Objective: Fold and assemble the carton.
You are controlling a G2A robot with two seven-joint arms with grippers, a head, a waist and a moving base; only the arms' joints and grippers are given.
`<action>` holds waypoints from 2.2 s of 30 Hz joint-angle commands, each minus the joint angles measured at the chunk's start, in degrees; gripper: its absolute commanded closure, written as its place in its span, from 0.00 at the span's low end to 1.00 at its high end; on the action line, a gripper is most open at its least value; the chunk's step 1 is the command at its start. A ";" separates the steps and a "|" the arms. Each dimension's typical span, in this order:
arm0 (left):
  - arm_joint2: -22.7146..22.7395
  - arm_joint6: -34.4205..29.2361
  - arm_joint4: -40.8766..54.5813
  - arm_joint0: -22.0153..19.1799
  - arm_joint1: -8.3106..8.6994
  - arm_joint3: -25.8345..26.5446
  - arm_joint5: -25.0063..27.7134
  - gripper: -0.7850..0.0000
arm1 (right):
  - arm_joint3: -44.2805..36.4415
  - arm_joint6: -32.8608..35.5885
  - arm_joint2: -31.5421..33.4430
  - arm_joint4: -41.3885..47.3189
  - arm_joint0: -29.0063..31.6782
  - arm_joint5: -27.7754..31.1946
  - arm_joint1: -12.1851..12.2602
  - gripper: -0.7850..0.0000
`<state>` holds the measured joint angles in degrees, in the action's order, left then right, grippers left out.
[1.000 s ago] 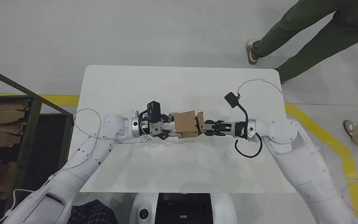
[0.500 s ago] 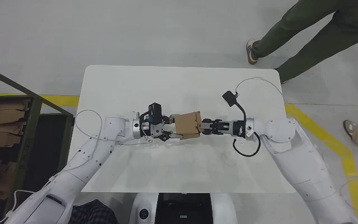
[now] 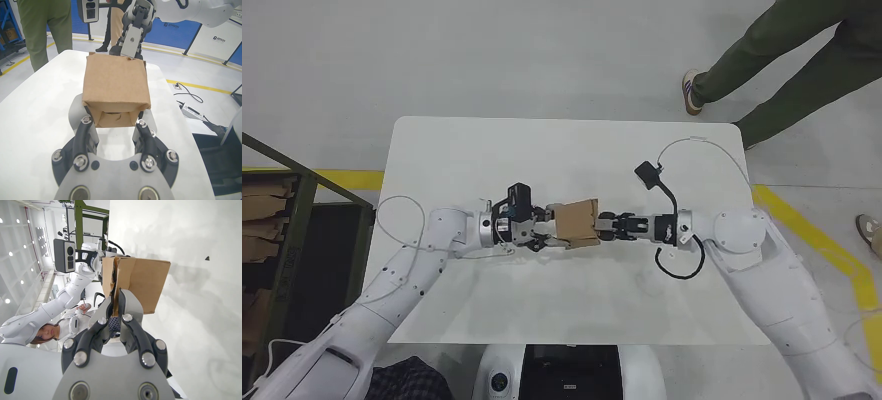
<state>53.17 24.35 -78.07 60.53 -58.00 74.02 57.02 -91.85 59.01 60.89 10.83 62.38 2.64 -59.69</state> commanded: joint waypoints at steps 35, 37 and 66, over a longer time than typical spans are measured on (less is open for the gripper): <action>1.08 -0.84 -0.04 0.52 -0.37 0.34 0.79 0.56 | 4.37 0.26 -0.30 3.59 -1.55 2.89 -0.58 0.92; 1.16 -0.77 -0.01 0.64 -0.37 0.31 0.87 0.56 | 4.19 0.16 0.54 3.69 -1.13 2.95 -0.40 0.90; 1.35 -0.49 -0.86 1.17 -0.38 1.74 0.98 0.58 | 8.19 0.75 -2.52 5.22 -4.66 3.88 -1.62 1.00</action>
<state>54.55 23.86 -78.93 61.74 -58.37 75.79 58.00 -83.55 59.66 58.51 16.15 57.78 6.50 -61.28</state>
